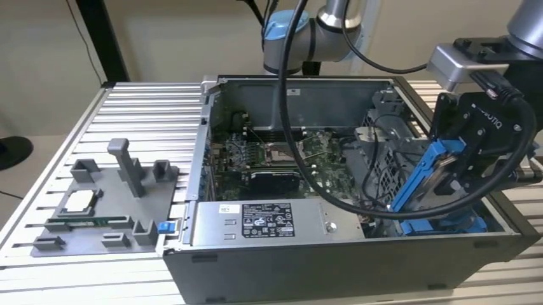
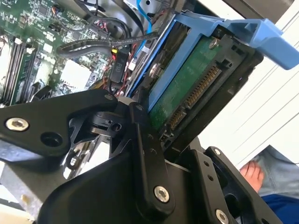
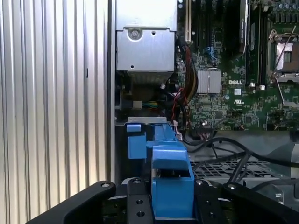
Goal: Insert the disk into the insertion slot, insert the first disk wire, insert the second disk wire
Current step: 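Insert the disk into the insertion slot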
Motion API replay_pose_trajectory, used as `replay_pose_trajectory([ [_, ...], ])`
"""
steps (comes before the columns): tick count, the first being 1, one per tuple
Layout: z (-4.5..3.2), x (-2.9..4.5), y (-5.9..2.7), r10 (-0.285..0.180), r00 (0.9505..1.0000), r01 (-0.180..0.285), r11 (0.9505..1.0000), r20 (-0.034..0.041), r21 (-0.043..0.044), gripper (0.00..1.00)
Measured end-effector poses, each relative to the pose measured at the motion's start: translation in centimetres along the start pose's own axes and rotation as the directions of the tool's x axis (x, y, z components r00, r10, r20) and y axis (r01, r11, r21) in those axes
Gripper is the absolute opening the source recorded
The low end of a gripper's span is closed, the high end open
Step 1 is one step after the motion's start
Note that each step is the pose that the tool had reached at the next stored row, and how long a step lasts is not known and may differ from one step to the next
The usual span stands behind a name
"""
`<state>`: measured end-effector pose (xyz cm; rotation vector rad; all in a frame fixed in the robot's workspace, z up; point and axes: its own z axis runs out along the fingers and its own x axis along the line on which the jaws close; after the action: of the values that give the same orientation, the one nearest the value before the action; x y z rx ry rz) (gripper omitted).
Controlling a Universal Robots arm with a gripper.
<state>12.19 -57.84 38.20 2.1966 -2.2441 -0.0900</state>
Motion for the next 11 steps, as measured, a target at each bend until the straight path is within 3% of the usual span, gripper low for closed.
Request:
replay_pose_trajectory([
  [8, 1.44, 0.06, -0.06, 0.0, 1.0, 0.0, 1.0, 0.0007, 0.0, 0.0],
  [11, 1.61, 0.06, -0.06, 0.0, 1.0, 0.0, 1.0, 0.0005, -0.0001, 0.0],
])
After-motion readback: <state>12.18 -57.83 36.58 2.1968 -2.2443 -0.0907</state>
